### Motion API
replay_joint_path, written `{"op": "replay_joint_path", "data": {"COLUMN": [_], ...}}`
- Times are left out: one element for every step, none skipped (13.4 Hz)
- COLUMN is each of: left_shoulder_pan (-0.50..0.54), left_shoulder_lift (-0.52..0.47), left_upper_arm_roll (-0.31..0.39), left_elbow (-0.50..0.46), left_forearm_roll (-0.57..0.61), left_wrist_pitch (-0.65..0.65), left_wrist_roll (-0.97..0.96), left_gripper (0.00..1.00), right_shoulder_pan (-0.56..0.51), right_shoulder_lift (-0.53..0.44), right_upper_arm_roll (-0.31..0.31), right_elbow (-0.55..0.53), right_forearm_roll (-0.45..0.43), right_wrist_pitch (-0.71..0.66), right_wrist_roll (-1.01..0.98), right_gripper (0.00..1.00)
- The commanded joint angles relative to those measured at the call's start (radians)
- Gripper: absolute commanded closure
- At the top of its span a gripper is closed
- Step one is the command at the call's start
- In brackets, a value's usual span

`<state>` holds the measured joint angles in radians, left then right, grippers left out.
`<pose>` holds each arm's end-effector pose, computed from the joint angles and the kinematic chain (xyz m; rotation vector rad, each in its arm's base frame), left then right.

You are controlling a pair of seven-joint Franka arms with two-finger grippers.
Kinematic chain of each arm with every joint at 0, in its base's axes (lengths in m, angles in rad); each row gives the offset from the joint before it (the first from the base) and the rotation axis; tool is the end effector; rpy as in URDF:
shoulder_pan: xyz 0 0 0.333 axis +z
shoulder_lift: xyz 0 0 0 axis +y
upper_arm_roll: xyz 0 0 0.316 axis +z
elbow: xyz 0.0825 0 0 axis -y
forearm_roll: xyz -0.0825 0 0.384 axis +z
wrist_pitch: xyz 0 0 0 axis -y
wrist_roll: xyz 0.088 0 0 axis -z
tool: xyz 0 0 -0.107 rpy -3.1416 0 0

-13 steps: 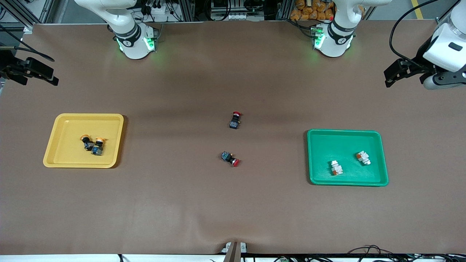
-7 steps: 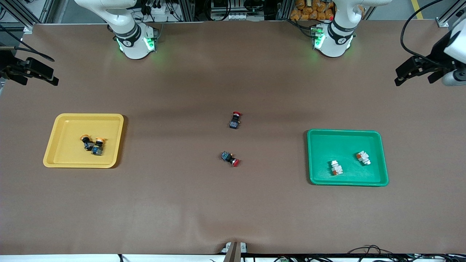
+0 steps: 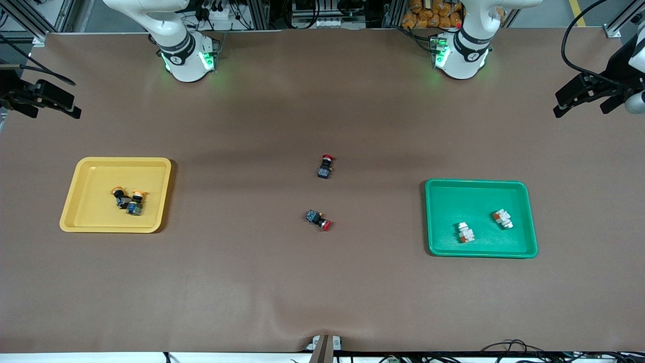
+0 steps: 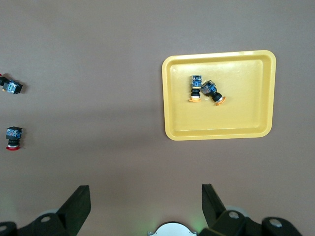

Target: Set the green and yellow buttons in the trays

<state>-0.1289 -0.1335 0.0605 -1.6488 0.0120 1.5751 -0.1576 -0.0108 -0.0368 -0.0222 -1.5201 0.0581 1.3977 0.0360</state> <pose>0.5119 -0.0314 0.6592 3.1343 0.1399 0.0936 0.5246 -0.0106 0.6536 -3.0790 0.0945 0.1321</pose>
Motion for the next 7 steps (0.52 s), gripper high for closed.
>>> {"op": "replay_joint_path", "data": {"left_shoulder_pan": [0.017, 0.025, 0.047, 0.067, 0.071, 0.072, 0.072], "left_shoulder_lift": [0.014, 0.015, 0.015, 0.017, 0.017, 0.017, 0.015], "left_upper_arm_roll": [-0.005, -0.020, -0.043, -0.065, -0.076, -0.077, -0.077], "left_elbow": [0.021, 0.020, 0.020, 0.020, 0.020, 0.020, 0.020], "left_forearm_roll": [0.003, 0.002, 0.002, 0.000, 0.002, 0.002, 0.000], "left_wrist_pitch": [-0.013, -0.015, -0.015, -0.015, -0.015, -0.015, -0.018], "left_wrist_roll": [0.016, 0.016, 0.018, 0.018, 0.017, 0.016, 0.016], "left_gripper": [0.00, 0.00, 0.00, 0.00, 0.00, 0.00, 0.00], "right_shoulder_pan": [-0.017, -0.017, -0.018, -0.020, -0.020, -0.018, -0.018], "right_shoulder_lift": [0.006, 0.006, 0.006, 0.006, 0.006, 0.008, 0.006], "right_upper_arm_roll": [0.011, 0.011, 0.010, 0.010, 0.010, 0.010, 0.010], "right_elbow": [0.015, 0.015, 0.015, 0.015, 0.015, 0.015, 0.015], "right_forearm_roll": [-0.006, -0.006, -0.006, -0.006, -0.006, -0.006, -0.006], "right_wrist_pitch": [-0.011, -0.011, -0.013, -0.013, -0.013, -0.013, -0.013], "right_wrist_roll": [-0.005, -0.005, -0.005, -0.005, -0.005, -0.005, -0.005], "right_gripper": [0.00, 0.00, 0.00, 0.00, 0.00, 0.00, 0.00]}}
